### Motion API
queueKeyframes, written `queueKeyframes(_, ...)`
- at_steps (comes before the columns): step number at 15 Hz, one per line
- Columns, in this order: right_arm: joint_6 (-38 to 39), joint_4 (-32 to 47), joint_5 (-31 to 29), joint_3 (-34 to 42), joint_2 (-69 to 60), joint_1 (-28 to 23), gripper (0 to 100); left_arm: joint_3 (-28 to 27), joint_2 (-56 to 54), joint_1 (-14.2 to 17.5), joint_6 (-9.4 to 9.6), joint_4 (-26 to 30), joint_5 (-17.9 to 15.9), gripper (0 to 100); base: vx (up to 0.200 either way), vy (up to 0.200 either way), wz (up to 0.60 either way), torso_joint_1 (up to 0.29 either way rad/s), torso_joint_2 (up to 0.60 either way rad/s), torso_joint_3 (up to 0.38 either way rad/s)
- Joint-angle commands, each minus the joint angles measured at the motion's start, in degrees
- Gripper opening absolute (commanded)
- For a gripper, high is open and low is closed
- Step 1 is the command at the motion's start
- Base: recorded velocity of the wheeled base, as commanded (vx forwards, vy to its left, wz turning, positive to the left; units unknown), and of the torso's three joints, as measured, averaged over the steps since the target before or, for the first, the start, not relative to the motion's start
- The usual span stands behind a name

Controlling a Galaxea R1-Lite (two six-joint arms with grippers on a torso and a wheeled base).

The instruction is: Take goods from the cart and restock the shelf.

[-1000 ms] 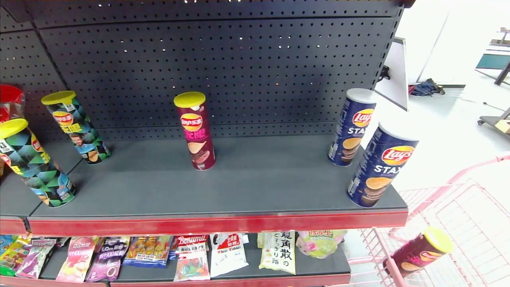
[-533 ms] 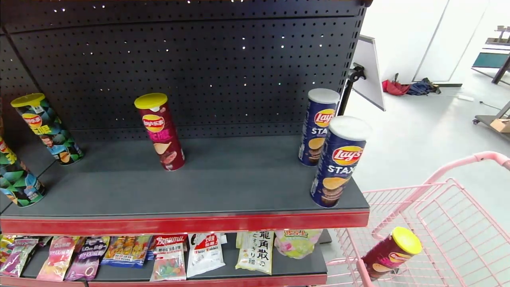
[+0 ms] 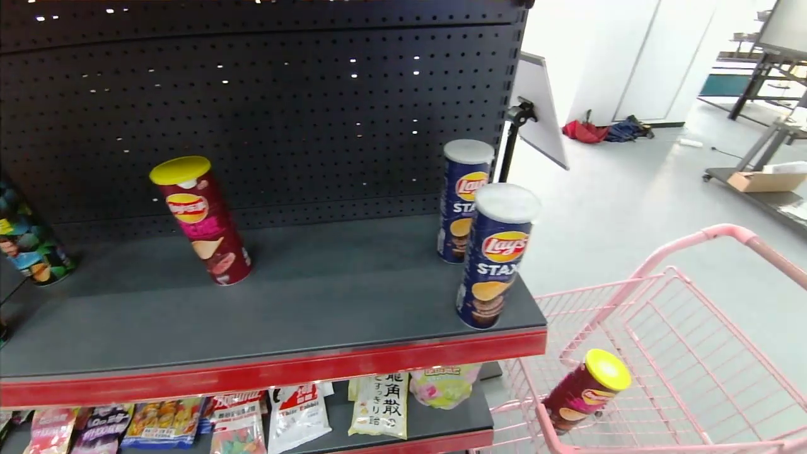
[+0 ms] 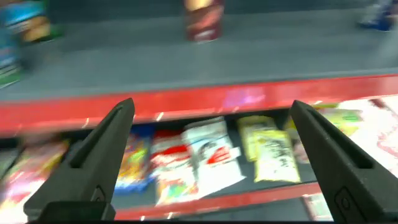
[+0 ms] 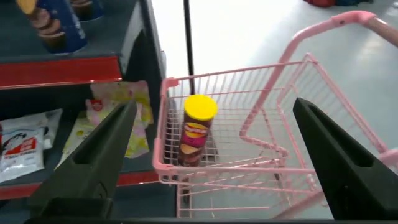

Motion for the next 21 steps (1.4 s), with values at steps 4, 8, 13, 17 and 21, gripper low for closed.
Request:
queueKeyframes(4,0.05,-0.05,0.06,0.0,-0.01,-0.04,100,0.01,-0.02,-0.03,-0.04,0.01,0.01,100,0.0,0.0,-0.45,0.002,0.0,0.004)
queueKeyframes(8,0.05,-0.05,0.06,0.0,-0.01,-0.04,100,0.1,-0.02,-0.03,-0.04,0.01,0.01,100,0.0,0.0,0.0,0.0,0.0,0.0)
queueKeyframes(13,0.14,-0.05,-0.03,0.0,-0.01,-0.04,100,0.01,-0.02,-0.03,-0.22,0.01,0.01,100,0.0,0.0,0.0,-0.068,0.15,0.089)
queueKeyframes(17,0.23,-0.05,0.06,0.0,-0.01,-0.04,100,0.1,-0.02,-0.03,-0.4,0.01,0.01,100,0.0,0.0,0.0,-0.138,0.35,0.206)
queueKeyframes(21,0.23,-0.05,-0.03,0.0,-0.01,-0.04,100,0.01,-0.02,-0.03,-0.4,0.01,0.01,100,0.0,0.0,0.0,-0.137,0.36,0.206)
